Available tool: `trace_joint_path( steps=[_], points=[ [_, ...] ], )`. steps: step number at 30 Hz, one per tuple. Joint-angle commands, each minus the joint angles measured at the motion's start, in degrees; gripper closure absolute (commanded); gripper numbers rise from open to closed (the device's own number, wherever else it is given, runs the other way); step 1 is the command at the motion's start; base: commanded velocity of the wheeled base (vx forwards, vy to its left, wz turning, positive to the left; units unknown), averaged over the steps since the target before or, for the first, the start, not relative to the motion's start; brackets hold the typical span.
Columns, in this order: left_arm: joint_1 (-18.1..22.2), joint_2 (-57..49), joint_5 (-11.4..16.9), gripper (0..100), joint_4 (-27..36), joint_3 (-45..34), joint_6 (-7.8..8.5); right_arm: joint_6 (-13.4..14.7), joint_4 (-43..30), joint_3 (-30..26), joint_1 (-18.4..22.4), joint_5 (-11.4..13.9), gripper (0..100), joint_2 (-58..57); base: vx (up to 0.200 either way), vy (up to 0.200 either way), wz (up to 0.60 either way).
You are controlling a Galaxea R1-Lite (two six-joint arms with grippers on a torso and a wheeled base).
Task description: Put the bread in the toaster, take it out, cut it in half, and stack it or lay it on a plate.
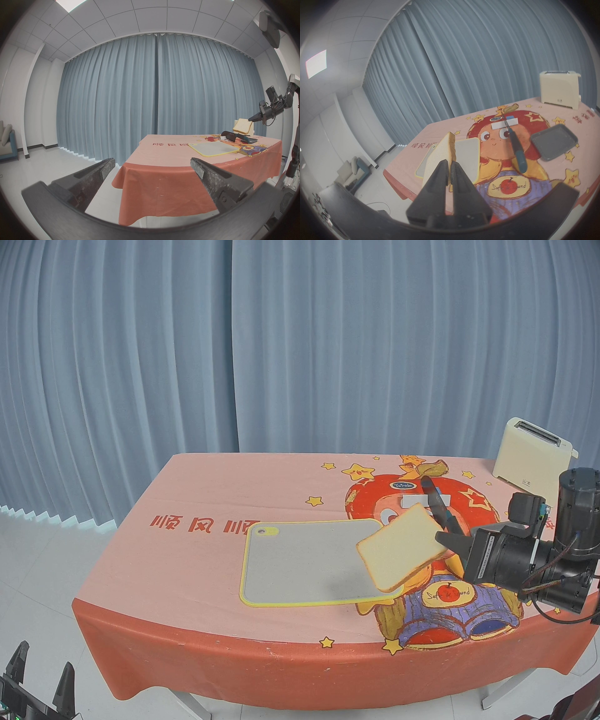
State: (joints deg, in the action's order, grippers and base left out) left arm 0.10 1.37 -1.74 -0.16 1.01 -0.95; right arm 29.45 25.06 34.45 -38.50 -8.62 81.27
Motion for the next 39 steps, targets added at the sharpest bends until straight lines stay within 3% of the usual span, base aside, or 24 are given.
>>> trace_joint_path(
  steps=[1, 6, 13, 19, 29, 39],
  points=[
    [0.0, 0.0, 0.0, 0, 0.0, -1.0, 0.07, 2.5, 0.1, 1.7, -0.9, 0.1, 100, 4.2, 0.000, 0.000, 0.00],
    [0.0, 0.0, 0.0, 0, 0.0, -1.0, -0.02, 7.5, 3.9, 2.9, -2.2, 0.3, 100, 9.2, 0.000, 0.000, 0.00],
    [0.0, 0.0, 0.0, 0, 0.0, -1.0, 0.07, 10.6, 16.4, 2.6, -2.7, 1.0, 100, 17.8, 0.000, 0.000, 0.00],
    [0.0, 0.0, 0.0, 0, 0.0, -1.0, 0.07, 14.9, 25.6, 2.8, -2.9, 1.3, 100, 24.0, 0.000, 0.000, 0.00],
    [0.0, 0.0, 0.0, 0, 0.0, -1.0, 0.07, 18.5, 30.9, 4.4, -2.9, 1.4, 100, 30.8, 0.000, 0.000, 0.00],
    [0.0, 0.0, 0.1, 0, 0.0, -1.0, 0.07, 18.9, 31.0, 4.6, -2.8, 1.7, 100, 32.8, 0.000, 0.000, 0.00]
  ],
)
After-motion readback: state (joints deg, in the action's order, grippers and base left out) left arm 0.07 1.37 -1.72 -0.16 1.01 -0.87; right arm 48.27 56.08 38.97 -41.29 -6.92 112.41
